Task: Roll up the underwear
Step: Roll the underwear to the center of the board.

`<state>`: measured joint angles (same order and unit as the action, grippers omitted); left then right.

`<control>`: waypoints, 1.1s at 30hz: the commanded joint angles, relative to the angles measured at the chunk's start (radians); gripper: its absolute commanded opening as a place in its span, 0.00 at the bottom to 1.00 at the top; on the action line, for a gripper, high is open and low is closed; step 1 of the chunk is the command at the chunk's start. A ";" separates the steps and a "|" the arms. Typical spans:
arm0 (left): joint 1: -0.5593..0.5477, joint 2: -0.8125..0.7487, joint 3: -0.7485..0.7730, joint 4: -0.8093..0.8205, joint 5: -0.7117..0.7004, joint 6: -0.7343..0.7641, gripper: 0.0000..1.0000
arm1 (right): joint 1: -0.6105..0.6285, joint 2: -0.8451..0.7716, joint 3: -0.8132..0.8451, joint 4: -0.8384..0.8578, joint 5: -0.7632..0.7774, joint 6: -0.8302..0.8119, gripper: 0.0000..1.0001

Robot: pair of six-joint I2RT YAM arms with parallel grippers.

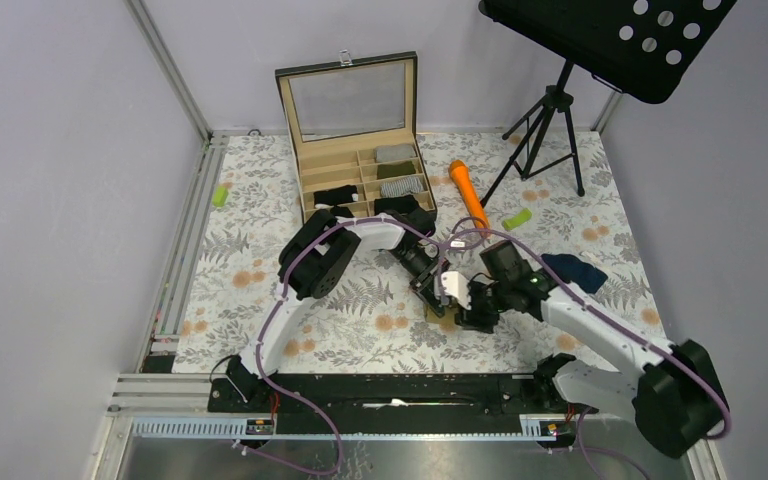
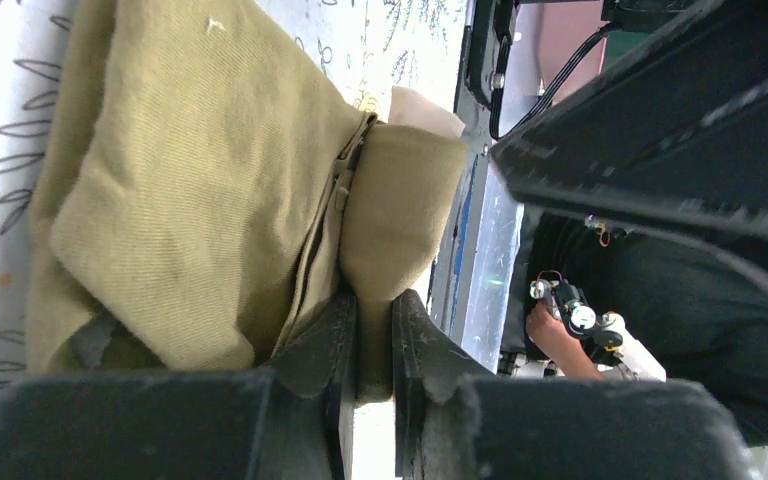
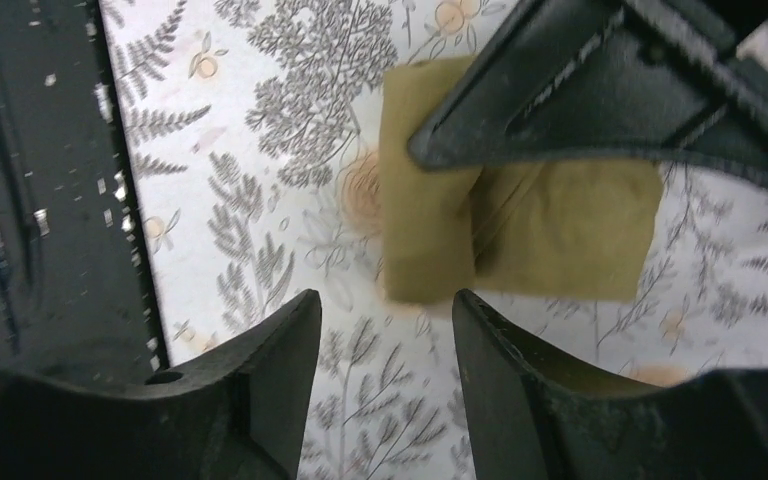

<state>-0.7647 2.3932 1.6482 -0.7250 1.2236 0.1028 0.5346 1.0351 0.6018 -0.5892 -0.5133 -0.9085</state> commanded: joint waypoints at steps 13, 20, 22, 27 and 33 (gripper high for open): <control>0.004 0.031 -0.015 -0.009 -0.125 0.034 0.05 | 0.232 0.219 -0.043 0.339 0.144 -0.038 0.48; 0.009 0.024 -0.017 -0.010 -0.130 0.037 0.06 | 0.258 0.249 -0.087 0.354 0.214 -0.077 0.43; 0.010 0.020 -0.021 -0.011 -0.130 0.038 0.07 | 0.260 0.250 -0.105 0.359 0.237 -0.088 0.40; 0.019 -0.023 -0.034 -0.011 -0.143 0.057 0.26 | 0.260 0.253 -0.118 0.307 0.234 -0.110 0.13; 0.125 -0.232 -0.107 -0.011 -0.196 0.102 0.40 | 0.200 0.294 -0.007 0.138 0.046 -0.051 0.00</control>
<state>-0.7303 2.3306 1.5948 -0.7311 1.1534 0.1314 0.7792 1.2636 0.5568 -0.2379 -0.3199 -0.9974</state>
